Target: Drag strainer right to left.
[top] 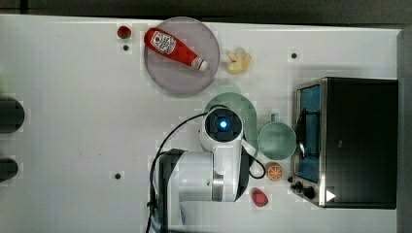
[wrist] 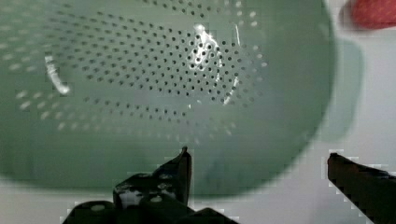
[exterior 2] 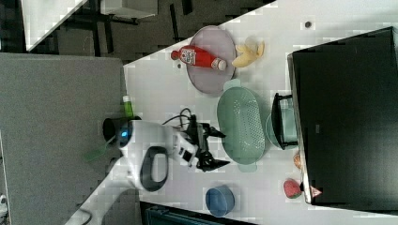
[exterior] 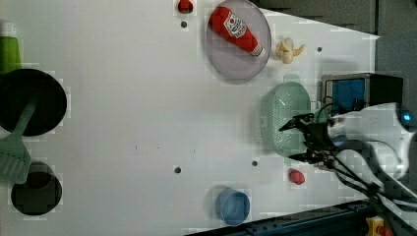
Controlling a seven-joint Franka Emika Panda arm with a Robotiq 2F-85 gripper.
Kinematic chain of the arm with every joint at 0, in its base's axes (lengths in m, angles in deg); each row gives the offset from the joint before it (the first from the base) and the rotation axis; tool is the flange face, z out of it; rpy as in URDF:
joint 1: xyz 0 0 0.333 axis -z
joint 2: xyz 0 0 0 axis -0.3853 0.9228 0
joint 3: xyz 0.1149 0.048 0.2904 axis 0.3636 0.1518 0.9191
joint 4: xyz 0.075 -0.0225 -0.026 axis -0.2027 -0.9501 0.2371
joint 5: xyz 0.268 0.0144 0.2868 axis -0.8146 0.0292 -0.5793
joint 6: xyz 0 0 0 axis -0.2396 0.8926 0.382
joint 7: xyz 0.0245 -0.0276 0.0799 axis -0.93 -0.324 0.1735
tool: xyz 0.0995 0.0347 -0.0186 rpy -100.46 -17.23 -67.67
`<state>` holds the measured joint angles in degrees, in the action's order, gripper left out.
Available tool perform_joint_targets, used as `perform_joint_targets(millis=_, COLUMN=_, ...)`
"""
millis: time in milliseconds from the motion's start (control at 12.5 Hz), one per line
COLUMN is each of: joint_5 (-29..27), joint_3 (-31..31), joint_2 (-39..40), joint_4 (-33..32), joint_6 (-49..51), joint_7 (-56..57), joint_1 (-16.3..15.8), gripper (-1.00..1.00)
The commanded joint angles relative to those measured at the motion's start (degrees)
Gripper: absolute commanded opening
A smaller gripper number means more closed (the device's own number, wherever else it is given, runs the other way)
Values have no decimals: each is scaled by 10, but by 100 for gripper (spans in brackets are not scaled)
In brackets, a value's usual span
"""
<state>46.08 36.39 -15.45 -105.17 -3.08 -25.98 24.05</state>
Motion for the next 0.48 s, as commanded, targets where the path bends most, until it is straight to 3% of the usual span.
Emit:
perform_joint_targets(millis=80, joint_5=3, joint_3=-3, joint_2=20, joint_4=20, joint_6=-90, joint_7=-77, joint_1=5, gripper=100)
perform_joint_targets(millis=480, joint_5=-1, joint_3=3, joint_2=119, joint_4=18, joint_6=-197, joint_7=-100, joint_1=-3, gripper=100)
